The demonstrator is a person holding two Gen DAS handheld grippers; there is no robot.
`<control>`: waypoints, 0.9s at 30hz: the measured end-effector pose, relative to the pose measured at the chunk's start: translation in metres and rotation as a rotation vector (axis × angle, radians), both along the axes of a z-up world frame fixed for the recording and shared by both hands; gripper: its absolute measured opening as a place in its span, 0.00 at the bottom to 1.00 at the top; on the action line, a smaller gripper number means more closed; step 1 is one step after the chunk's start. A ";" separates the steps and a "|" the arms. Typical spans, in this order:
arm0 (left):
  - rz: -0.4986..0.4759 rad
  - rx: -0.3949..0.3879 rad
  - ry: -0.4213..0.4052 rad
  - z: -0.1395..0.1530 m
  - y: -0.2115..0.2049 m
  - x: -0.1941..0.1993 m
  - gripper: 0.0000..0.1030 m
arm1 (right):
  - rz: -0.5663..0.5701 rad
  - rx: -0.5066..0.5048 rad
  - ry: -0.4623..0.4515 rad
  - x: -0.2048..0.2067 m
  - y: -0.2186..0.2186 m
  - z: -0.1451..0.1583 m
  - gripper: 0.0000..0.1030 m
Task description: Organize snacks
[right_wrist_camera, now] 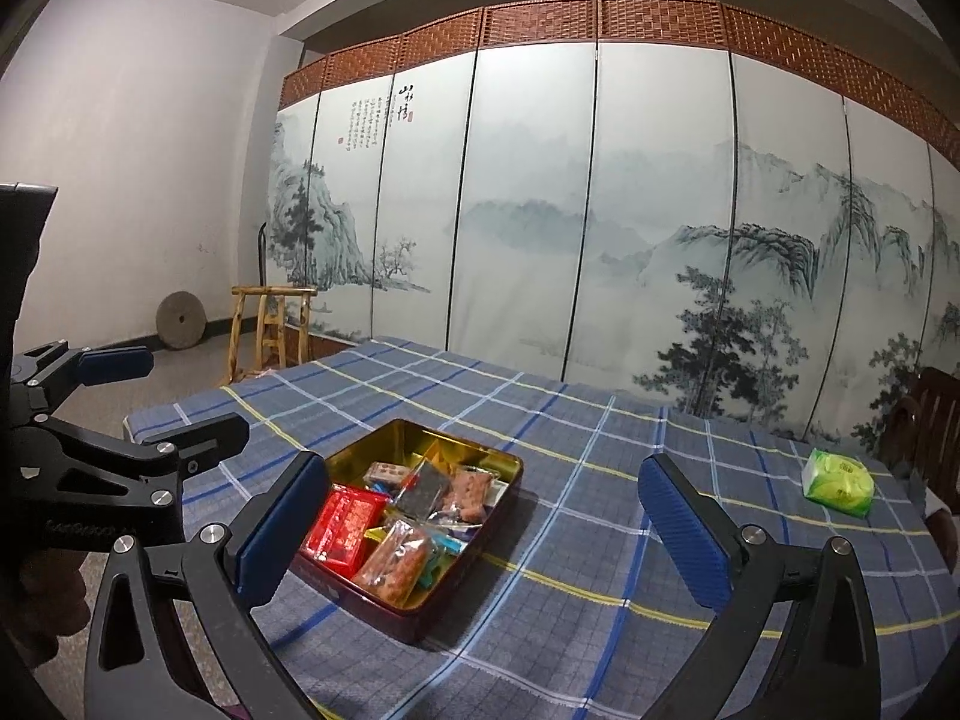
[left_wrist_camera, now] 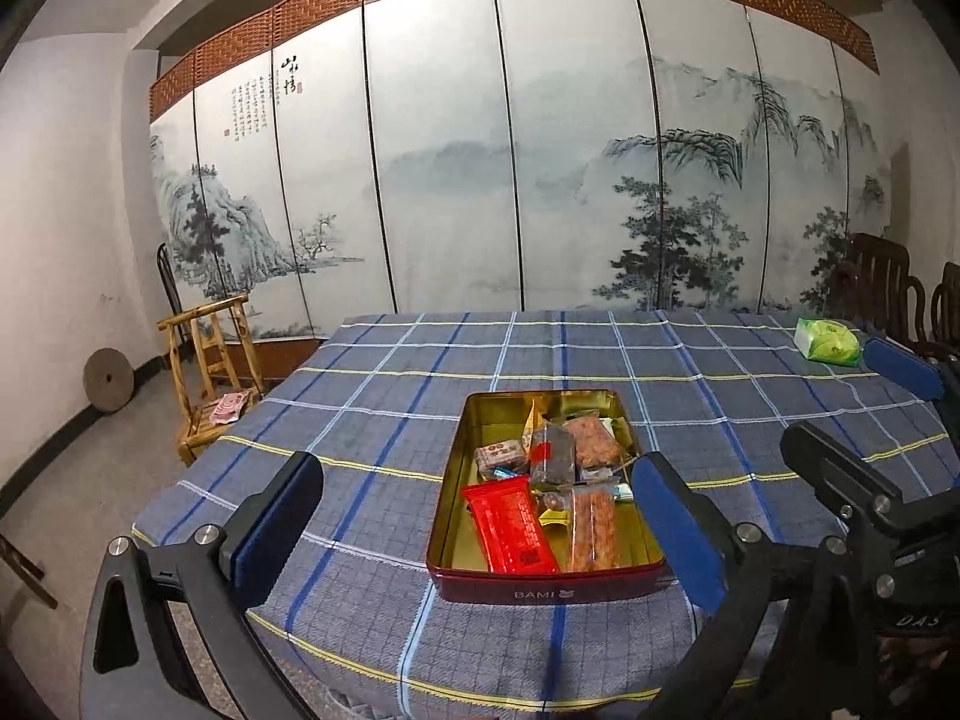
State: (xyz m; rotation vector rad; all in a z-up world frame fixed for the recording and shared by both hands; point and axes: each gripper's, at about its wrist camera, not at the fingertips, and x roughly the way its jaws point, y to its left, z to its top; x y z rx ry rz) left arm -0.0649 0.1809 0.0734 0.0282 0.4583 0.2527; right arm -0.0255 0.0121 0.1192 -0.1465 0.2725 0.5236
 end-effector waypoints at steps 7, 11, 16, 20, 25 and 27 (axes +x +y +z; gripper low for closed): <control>-0.003 -0.001 0.012 0.001 0.001 0.000 0.99 | 0.000 0.000 0.002 -0.001 0.000 0.000 1.00; 0.002 -0.001 0.018 0.000 0.001 -0.001 0.99 | -0.003 -0.005 0.002 -0.002 0.000 0.000 1.00; 0.011 -0.002 0.024 -0.002 0.001 0.001 0.99 | 0.000 -0.006 0.012 -0.005 0.002 -0.003 1.00; 0.016 -0.008 0.032 -0.003 0.002 0.002 0.99 | -0.001 -0.007 0.011 -0.003 0.002 -0.002 1.00; 0.022 -0.006 0.038 -0.004 0.002 0.002 0.99 | 0.003 -0.013 0.019 -0.004 0.007 -0.007 1.00; 0.024 -0.011 0.039 -0.004 0.003 0.003 0.99 | 0.004 -0.013 0.024 -0.005 0.008 -0.009 1.00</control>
